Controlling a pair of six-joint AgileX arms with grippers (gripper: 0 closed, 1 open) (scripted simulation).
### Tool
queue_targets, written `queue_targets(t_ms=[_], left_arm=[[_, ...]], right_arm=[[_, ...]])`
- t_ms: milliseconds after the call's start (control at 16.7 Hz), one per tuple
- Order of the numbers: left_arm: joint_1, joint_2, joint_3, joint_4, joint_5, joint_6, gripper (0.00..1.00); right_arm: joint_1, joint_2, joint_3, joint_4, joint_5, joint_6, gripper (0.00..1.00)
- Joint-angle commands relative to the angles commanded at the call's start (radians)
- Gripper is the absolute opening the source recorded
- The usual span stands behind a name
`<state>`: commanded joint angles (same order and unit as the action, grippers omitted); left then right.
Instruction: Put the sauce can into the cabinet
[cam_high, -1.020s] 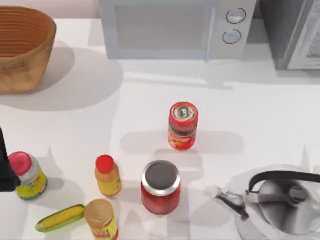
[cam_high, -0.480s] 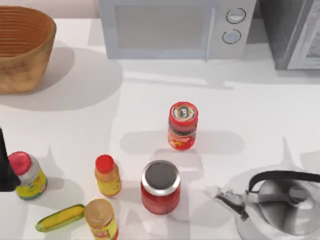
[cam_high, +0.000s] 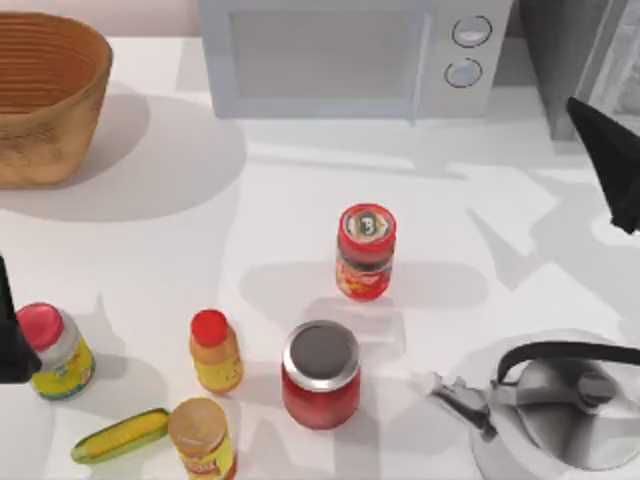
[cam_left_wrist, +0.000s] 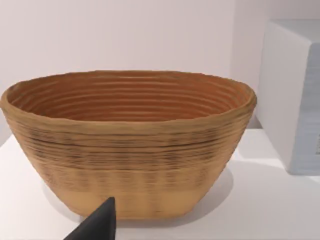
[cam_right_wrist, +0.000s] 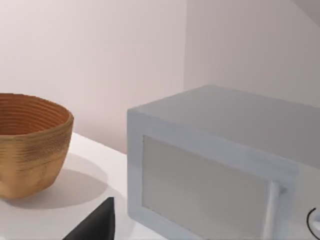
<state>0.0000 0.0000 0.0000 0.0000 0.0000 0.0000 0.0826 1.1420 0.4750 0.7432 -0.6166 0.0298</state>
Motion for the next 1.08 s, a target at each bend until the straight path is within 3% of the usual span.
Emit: queue_targets(t_ms=[600,840,1080], left_arm=[[0.0,0.0,0.0,0.0,0.0,0.0,1.0],[0.0,0.0,0.0,0.0,0.0,0.0,1.0],[0.0,0.0,0.0,0.0,0.0,0.0,1.0]], right_arm=[[0.084,1.111,0.428,0.662,-0.544,0.03,1.0],[0.109,1.347,0.521,0.809,-0.672,0.039,1.0],[0.12,1.415,0.546,0.851,-0.712,0.042,1.0]])
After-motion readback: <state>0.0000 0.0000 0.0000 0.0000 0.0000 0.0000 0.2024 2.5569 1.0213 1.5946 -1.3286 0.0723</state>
